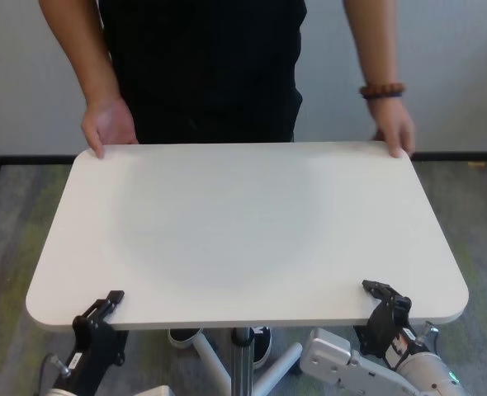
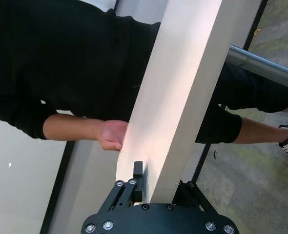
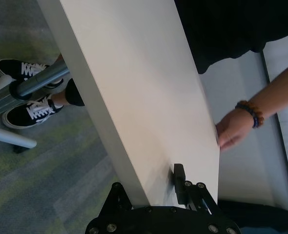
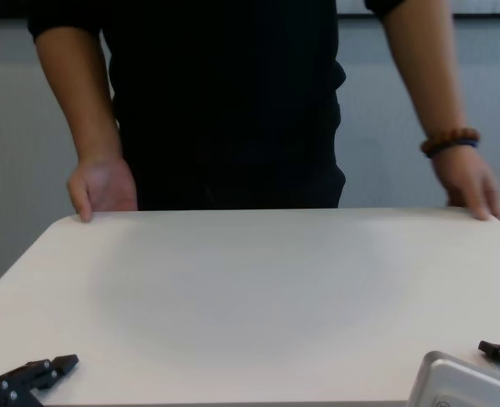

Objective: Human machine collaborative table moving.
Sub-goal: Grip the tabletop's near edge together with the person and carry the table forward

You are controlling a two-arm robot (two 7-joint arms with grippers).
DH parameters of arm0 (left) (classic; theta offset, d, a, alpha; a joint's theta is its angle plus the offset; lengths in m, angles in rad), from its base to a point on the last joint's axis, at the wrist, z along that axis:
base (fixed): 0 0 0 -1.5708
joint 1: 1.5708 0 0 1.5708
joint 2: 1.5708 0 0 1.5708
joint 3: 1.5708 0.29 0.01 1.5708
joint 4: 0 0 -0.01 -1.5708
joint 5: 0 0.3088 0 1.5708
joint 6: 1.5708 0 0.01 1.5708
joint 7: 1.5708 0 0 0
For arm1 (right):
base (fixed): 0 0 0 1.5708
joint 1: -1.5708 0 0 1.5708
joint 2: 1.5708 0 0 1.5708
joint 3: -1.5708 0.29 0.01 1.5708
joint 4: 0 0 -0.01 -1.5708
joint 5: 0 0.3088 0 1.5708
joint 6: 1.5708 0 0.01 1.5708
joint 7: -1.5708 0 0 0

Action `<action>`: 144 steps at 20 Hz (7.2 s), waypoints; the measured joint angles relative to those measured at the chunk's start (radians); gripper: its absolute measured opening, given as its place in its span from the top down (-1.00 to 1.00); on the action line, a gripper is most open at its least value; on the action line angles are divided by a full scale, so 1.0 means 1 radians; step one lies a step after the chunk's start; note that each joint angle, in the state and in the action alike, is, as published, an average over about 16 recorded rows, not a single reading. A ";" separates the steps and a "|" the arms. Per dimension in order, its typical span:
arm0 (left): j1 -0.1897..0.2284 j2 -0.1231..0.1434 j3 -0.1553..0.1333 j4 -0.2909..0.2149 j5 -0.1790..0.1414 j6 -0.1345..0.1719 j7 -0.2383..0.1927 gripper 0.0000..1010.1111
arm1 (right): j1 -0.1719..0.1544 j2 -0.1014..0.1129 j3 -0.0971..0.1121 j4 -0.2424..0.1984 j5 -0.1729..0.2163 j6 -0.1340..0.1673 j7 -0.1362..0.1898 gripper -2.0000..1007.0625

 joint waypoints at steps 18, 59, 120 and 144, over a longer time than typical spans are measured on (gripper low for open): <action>0.001 0.000 0.000 0.002 0.002 -0.002 0.007 0.46 | -0.003 -0.001 0.003 -0.003 -0.006 0.000 0.007 0.24; -0.076 -0.032 -0.006 0.031 -0.001 -0.007 0.003 0.45 | 0.055 -0.060 0.061 0.081 -0.073 -0.115 0.058 0.25; -0.247 -0.082 0.037 0.214 0.001 0.036 -0.013 0.45 | 0.228 -0.169 0.114 0.319 -0.056 -0.233 0.110 0.24; -0.256 -0.085 0.042 0.230 0.007 0.049 -0.011 0.45 | 0.235 -0.169 0.112 0.325 -0.045 -0.233 0.115 0.24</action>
